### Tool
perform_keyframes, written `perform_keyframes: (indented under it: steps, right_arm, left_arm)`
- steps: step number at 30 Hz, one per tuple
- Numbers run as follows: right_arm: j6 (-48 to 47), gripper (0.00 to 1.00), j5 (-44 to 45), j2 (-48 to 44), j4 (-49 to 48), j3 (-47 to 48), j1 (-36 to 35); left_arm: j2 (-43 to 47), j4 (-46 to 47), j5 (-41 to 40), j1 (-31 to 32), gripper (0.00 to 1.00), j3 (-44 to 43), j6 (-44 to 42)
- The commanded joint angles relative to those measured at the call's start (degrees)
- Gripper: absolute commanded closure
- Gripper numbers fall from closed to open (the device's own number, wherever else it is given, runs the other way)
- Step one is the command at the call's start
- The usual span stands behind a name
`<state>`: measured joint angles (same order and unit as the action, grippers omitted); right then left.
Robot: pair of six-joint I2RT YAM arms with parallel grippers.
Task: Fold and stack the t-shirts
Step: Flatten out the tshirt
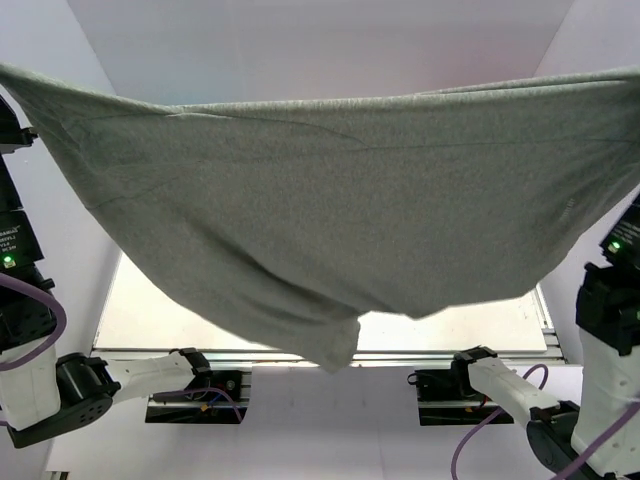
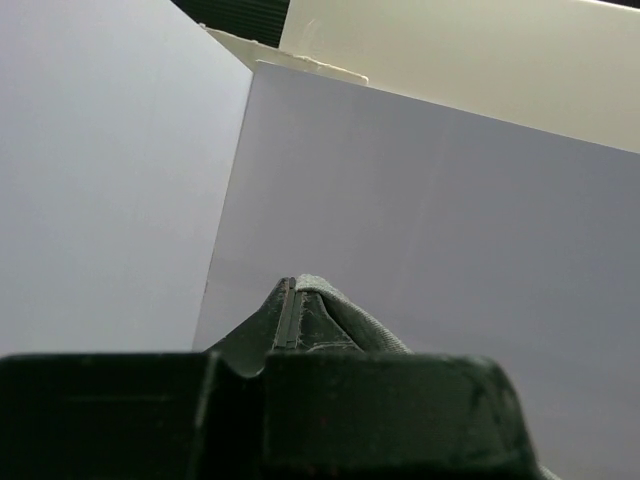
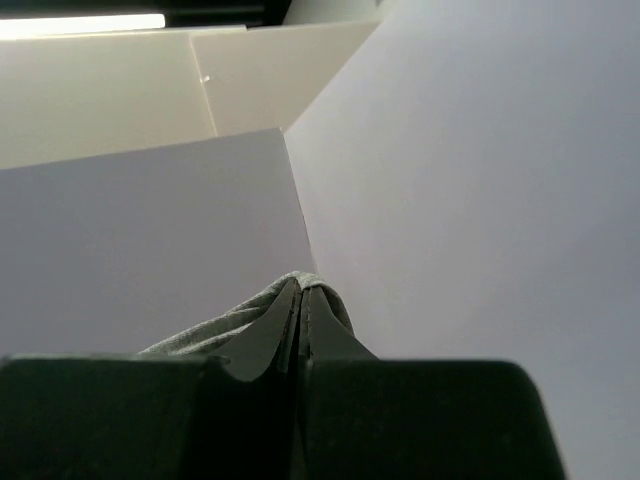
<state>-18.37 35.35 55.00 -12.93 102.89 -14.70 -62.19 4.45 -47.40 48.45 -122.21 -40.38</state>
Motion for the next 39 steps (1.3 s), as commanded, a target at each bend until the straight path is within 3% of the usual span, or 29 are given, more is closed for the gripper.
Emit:
perform_keyframes:
  steps: [1,7,14,24,28,30,31,34,39]
  right_arm:
    - [-0.1,1.0,-1.4,-1.6,-0.4,2.0,0.0]
    - [-0.8,1.0,-1.7,-2.9,1.1,2.8,0.0]
    - [1.0,1.0,-3.3,-6.5,3.9,3.0,0.0]
    - [3.9,1.0,-6.8,-8.2,7.0,4.4,0.2]
    - [3.6,1.0,-5.2,-6.1,5.5,1.1,0.0]
    - [2.6,1.0,-3.2,-3.8,4.3,-1.4,0.0]
    - [2.5,1.0,-0.1,-1.5,4.3,-2.1,0.0]
    - [2.4,1.0,5.0,5.5,1.7,-6.8,0.1]
    - [6.7,1.0,9.2,12.4,-2.0,-16.8,0.5]
  left_arm:
    - [1.1,0.2,2.6,-0.3,1.0,0.0,1.9]
    - [2.0,-2.7,2.6,-0.3,1.0,-2.4,4.2]
    - [8.8,-12.2,11.9,-0.3,1.0,-1.2,15.9]
    - [5.4,-18.3,17.1,-0.8,1.0,-4.8,19.6]
    - [2.3,-12.2,10.8,-0.8,1.0,-2.2,14.2]
    - [-0.2,-1.8,6.2,-0.8,1.0,3.0,8.7]
    - [-1.5,3.2,0.3,0.2,1.0,4.9,-0.1]
    - [-8.9,24.9,-6.0,-0.3,1.0,12.4,-16.7]
    - [-14.6,36.1,-6.0,-2.4,1.0,20.0,-19.4]
